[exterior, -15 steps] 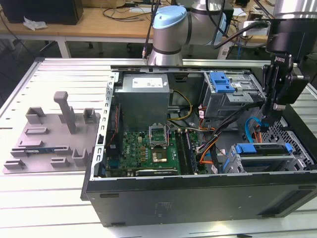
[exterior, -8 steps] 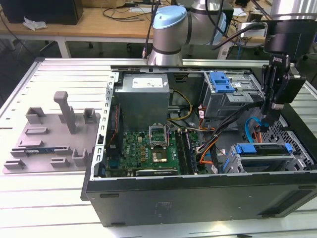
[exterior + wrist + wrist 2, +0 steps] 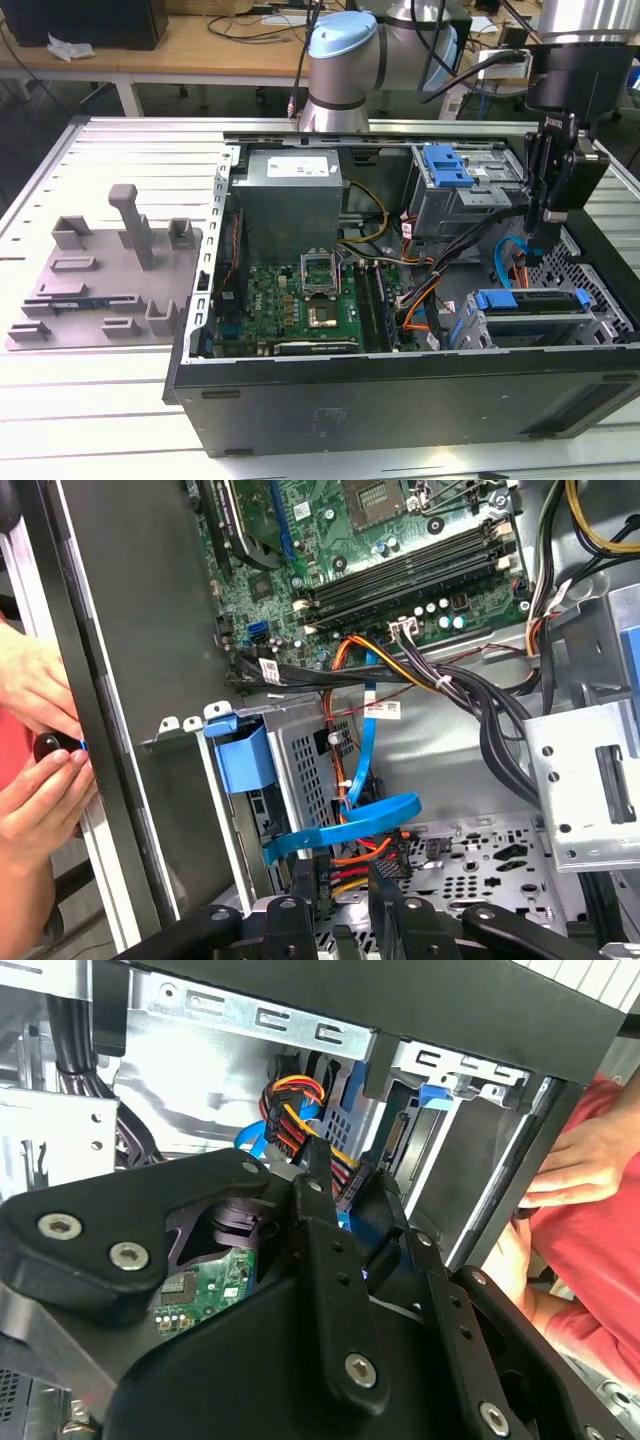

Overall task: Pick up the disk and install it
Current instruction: 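Insert the first disk wire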

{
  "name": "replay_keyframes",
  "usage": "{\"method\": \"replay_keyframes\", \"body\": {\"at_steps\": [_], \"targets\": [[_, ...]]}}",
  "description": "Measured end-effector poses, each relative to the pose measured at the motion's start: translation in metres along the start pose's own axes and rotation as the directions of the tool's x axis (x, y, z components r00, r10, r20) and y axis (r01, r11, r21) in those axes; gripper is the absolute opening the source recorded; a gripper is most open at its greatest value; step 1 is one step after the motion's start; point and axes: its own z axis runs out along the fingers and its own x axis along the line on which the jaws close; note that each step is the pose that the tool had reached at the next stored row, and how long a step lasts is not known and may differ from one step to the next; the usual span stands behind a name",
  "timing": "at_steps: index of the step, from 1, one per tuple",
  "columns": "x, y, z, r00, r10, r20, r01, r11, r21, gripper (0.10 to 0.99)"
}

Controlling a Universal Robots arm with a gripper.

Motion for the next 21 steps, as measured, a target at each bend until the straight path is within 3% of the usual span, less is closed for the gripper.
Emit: {"method": "replay_keyframes", "body": {"at_steps": [14, 21], "targets": [[-0.0001, 0.0019, 0.0022, 1.0, -0.003, -0.0008, 0.003, 1.0, 0.002, 0.353], [0.0002, 0.0023, 0.0028, 0.9997, -0.023, 0.0, 0.023, 0.9997, 0.011, 0.353]]}}
